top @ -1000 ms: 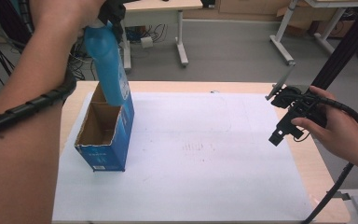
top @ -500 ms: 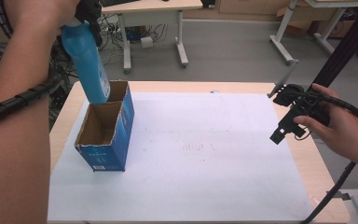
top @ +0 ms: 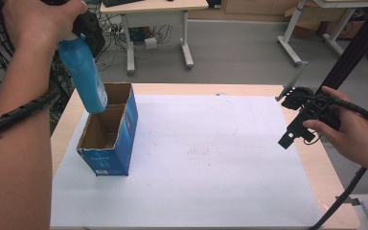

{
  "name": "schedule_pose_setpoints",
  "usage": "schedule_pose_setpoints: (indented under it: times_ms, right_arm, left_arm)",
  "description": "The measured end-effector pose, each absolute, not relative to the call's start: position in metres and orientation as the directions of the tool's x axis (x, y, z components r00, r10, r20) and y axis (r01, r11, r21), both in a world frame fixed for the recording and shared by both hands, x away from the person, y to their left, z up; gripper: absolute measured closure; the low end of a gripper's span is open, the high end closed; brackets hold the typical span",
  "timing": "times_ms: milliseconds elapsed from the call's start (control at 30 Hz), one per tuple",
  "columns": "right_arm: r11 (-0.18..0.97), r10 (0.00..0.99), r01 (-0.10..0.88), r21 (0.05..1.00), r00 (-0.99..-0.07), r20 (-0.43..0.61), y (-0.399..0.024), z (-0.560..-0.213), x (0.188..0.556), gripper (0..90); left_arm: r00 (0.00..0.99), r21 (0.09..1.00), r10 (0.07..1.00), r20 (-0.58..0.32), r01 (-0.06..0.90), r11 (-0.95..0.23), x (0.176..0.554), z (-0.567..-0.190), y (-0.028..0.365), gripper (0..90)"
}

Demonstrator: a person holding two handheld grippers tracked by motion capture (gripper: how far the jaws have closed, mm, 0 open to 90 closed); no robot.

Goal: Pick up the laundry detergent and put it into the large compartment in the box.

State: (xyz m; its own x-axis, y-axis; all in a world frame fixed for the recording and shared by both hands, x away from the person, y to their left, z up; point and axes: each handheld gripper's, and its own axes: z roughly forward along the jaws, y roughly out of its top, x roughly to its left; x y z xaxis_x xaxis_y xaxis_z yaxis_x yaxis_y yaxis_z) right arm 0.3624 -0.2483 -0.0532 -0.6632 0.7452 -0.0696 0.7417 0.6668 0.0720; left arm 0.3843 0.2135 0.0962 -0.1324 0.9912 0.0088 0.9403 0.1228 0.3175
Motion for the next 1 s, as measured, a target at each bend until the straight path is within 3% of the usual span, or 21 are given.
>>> schedule_pose_setpoints:
  times_ms: [1000]
  right_arm:
    - [0.677,0.736,0.734,0.063,-0.673,-0.071,-0.237,-0.057,0.359,5.2]
  left_arm:
    - [-0.086,0.247,0.996,0.011,0.966,0.081,0.394,0.019,0.233,37.9]
